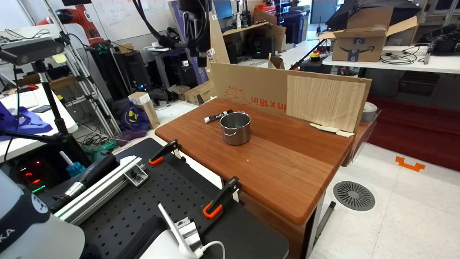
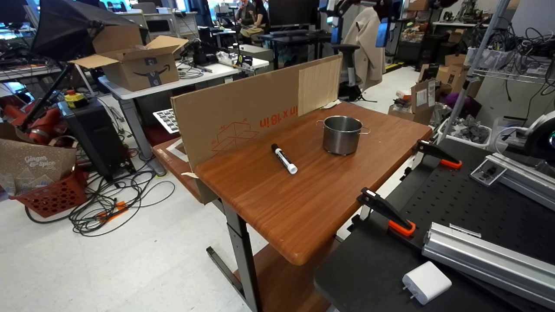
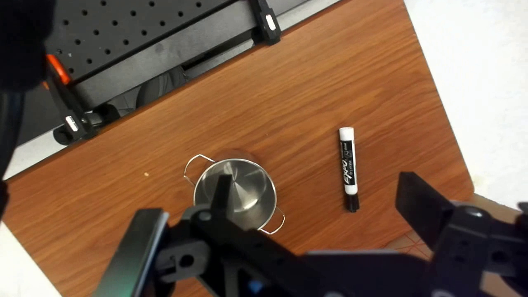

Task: Pick up the black marker from the table and place it in the pot

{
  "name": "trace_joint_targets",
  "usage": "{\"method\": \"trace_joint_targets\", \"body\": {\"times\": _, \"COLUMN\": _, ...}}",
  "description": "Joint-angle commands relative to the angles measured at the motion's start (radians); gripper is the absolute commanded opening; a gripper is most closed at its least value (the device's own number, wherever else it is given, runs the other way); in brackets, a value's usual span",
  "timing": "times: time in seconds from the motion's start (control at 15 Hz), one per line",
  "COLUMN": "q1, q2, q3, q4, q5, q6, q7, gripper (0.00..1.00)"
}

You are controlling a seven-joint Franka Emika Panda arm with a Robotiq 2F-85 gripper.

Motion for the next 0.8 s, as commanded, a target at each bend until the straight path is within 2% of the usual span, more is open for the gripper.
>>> {"method": "trace_joint_targets", "body": {"times": 0.0, "q1": 0.017, "q2": 0.074, "q3": 0.012, "q4": 0.016, "q5": 0.041, "q6": 0.087, "q7": 0.086, "gripper": 1.00}}
{"method": "trace_joint_targets", "body": {"times": 0.47, "q1": 0.077, "q2": 0.240, "q3": 0.036, "q4": 0.068, "q5": -0.068, "q6": 0.268, "q7": 0.294, "gripper": 1.00}}
{"method": "trace_joint_targets", "body": {"times": 0.73, "q1": 0.121, "q2": 0.375, "q3": 0.014, "q4": 0.163, "q5": -0.163, "q6": 0.260, "q7": 0.396, "gripper": 1.00}}
